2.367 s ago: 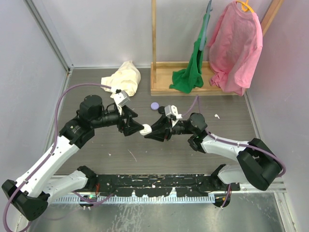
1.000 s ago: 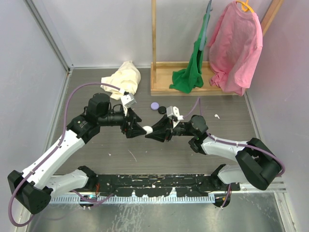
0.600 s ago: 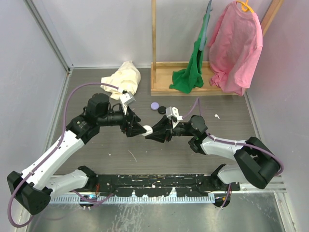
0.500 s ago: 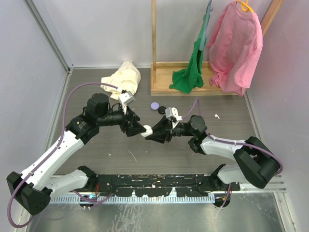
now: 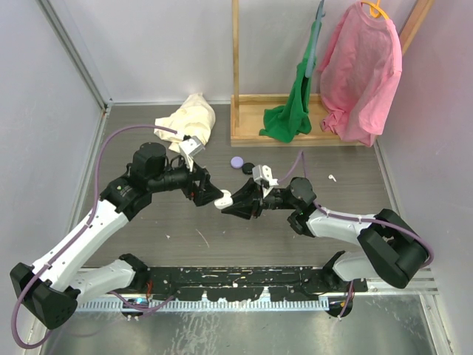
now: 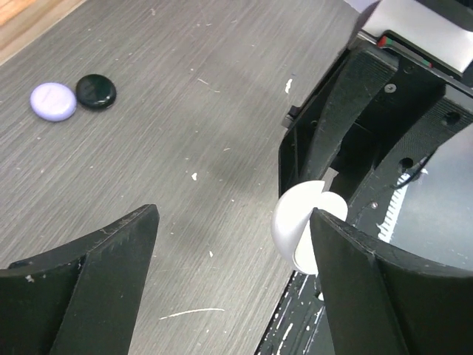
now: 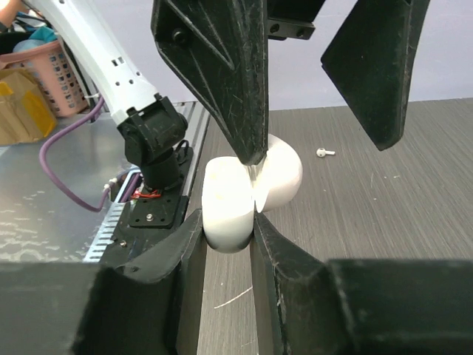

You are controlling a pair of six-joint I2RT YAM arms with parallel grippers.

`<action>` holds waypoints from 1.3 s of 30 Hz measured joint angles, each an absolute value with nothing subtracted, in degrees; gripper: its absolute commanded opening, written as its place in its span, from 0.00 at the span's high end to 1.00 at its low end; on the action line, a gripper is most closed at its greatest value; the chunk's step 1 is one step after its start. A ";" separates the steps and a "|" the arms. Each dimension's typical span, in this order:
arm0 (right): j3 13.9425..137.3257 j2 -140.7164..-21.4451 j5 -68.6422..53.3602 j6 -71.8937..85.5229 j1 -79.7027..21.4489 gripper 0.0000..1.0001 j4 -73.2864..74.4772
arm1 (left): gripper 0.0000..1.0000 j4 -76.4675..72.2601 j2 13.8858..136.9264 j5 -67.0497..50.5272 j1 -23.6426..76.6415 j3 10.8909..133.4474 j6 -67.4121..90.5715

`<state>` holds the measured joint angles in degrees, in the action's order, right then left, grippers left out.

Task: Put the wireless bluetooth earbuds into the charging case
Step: Open the charging case, then move the earbud to the center of the board.

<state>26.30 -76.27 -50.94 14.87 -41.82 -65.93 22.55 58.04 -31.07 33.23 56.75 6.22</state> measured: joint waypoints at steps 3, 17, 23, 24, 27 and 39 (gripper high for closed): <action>26.02 -76.23 -48.95 13.63 -41.82 0.99 -65.32 | 0.07 22.55 58.02 -29.08 33.23 56.75 6.42; 21.08 -72.27 -35.40 4.10 -41.76 0.99 -59.44 | 0.02 23.66 58.43 -11.40 28.03 56.86 11.16; 18.68 -72.27 -30.79 1.78 -41.69 0.99 -58.72 | 0.02 26.46 62.96 -3.57 20.10 56.88 16.19; 18.24 -72.29 -30.17 1.72 -41.65 0.99 -58.87 | 0.02 26.74 63.55 -2.87 18.79 56.88 16.84; 17.08 -72.77 -28.42 1.63 -41.60 0.99 -60.18 | 0.01 27.31 65.52 -1.21 14.31 56.88 18.37; 14.46 -75.81 -22.26 1.83 -41.60 0.99 -66.24 | 0.12 29.87 75.59 0.47 -3.62 56.23 23.90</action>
<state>14.46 -75.81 -22.26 1.83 -41.60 -66.24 29.87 75.59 0.47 -3.62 56.23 23.90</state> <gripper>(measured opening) 0.328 0.904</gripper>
